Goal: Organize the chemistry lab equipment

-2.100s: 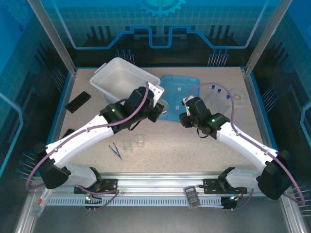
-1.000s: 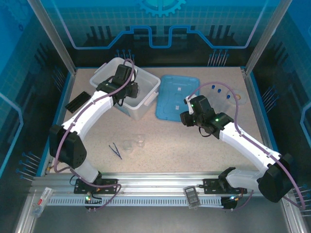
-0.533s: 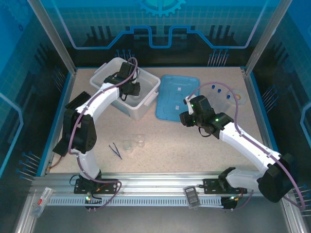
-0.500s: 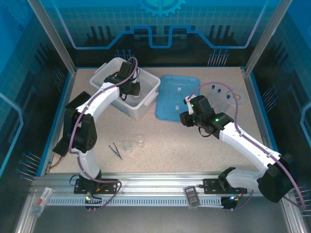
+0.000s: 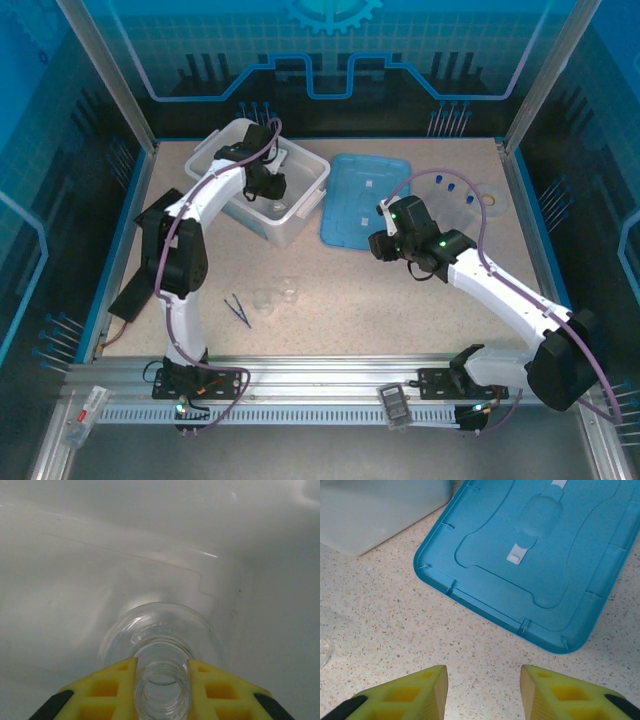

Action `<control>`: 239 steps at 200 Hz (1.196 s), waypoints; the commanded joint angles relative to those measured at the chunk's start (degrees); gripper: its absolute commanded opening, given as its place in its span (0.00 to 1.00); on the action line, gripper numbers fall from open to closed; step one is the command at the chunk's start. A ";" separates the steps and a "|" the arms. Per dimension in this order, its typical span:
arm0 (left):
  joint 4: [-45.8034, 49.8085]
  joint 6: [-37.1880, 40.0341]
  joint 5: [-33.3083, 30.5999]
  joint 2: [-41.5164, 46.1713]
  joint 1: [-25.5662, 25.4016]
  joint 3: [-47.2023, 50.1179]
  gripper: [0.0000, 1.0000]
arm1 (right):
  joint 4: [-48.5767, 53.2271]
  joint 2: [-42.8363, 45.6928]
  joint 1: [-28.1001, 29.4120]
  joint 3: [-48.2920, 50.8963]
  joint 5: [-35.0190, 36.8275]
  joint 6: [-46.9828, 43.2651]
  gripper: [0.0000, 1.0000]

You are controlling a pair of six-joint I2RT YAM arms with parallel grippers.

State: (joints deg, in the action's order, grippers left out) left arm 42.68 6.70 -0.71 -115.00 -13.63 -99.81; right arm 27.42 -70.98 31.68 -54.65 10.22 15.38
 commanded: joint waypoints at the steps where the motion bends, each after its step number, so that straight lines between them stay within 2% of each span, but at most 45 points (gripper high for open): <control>1: 2.17 3.78 3.40 -1.13 0.09 -2.03 0.09 | -0.57 -0.38 -0.82 -1.14 -0.82 0.00 0.44; 57: 4.50 5.59 4.05 -1.32 -0.46 -0.95 0.11 | -0.87 0.30 -0.99 -0.19 -0.66 0.36 0.44; 97: 6.08 7.15 1.26 -0.95 -1.94 0.70 0.12 | -0.80 0.35 -1.01 -0.11 -0.99 0.36 0.44; 198: 12.37 6.91 -0.54 -1.59 -4.40 0.01 0.12 | -0.57 0.69 -1.01 -0.06 -0.84 0.62 0.45; 239: 12.73 6.35 0.08 0.38 -5.22 2.48 0.12 | -0.75 0.85 -1.10 -0.01 -1.00 0.53 0.45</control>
State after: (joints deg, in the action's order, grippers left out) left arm 53.01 12.47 -0.62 -116.42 -18.15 -98.94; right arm 27.40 -71.00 31.42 -54.65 9.96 15.42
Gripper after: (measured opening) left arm 0.220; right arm 0.449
